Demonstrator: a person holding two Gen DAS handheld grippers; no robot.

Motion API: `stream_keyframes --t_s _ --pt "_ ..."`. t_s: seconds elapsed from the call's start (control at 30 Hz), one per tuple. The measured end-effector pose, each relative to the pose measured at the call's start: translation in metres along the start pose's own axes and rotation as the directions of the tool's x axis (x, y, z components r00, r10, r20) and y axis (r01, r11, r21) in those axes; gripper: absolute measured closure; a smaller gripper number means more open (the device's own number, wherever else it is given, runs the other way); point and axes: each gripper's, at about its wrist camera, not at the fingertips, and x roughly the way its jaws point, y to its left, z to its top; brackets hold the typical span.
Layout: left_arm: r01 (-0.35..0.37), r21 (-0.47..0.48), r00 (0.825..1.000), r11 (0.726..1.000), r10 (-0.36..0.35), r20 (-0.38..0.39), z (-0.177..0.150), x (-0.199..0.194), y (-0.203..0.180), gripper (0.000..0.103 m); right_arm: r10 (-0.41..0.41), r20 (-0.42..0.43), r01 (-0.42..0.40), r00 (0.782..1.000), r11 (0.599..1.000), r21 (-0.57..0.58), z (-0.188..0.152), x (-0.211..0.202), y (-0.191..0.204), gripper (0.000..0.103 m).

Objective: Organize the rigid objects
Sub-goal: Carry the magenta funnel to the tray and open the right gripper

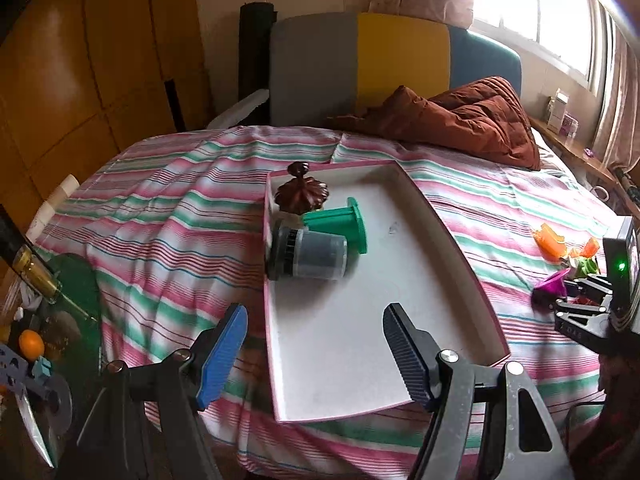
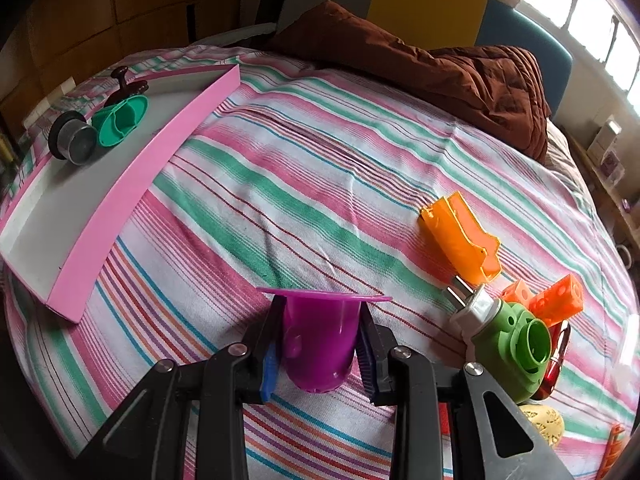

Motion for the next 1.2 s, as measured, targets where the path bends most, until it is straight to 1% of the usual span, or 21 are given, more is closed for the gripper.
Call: stream_keyframes --t_s 0.1,0.23,0.33,0.4,0.53,0.7,0.83,0.93,1.0,1.1,1.2 --pt "0.004 -0.012 1.000 1.000 -0.004 0.003 -0.001 -0.001 0.005 0.031 0.002 -0.010 -0.002 1.000 1.000 0.018 0.001 0.000 -0.001 0.071" --pt "0.011 -0.028 1.000 1.000 -0.011 -0.001 -0.002 0.000 0.011 0.031 -0.026 -0.031 0.027 0.999 0.998 0.053 0.004 0.000 0.002 0.071" --pt "0.030 -0.041 1.000 0.999 -0.030 -0.002 -0.003 0.001 0.016 0.031 -0.044 -0.031 0.047 0.999 0.992 0.117 0.002 -0.002 0.003 0.071" --pt "0.040 -0.053 0.999 0.998 -0.041 -0.010 -0.005 0.002 0.020 0.031 -0.037 -0.033 0.042 0.999 0.986 0.161 0.001 -0.004 0.001 0.071" --pt "0.043 -0.085 0.999 0.995 -0.044 -0.007 -0.006 0.002 0.029 0.031 -0.019 -0.040 0.027 0.999 0.978 0.208 0.001 -0.008 0.002 0.071" --pt "0.027 -0.094 1.000 0.995 -0.027 0.003 -0.007 -0.001 0.036 0.031 0.006 0.025 -0.012 1.000 0.964 0.266 0.011 -0.032 0.005 0.071" --pt "0.029 -0.113 1.000 0.993 -0.030 -0.004 -0.009 0.001 0.043 0.031 0.044 0.090 -0.064 0.995 0.972 0.225 0.029 -0.051 0.027 0.071" --pt "0.025 -0.126 1.000 0.992 -0.026 -0.006 -0.010 0.001 0.049 0.031 0.112 0.130 -0.131 0.985 0.979 0.155 0.047 -0.064 0.055 0.071" --pt "0.020 -0.143 1.000 0.990 -0.021 -0.006 -0.011 0.000 0.055 0.031 0.161 0.141 -0.177 0.977 0.979 0.106 0.059 -0.069 0.076 0.071" --pt "0.002 -0.161 1.000 0.987 -0.003 -0.007 -0.013 0.000 0.065 0.032 0.248 0.131 -0.253 0.960 0.967 0.027 0.074 -0.069 0.113 0.070" --pt "-0.022 -0.174 1.000 0.985 0.021 -0.009 -0.015 0.000 0.075 0.032 0.330 0.079 -0.329 0.941 0.944 -0.029 0.087 -0.057 0.153 0.070"
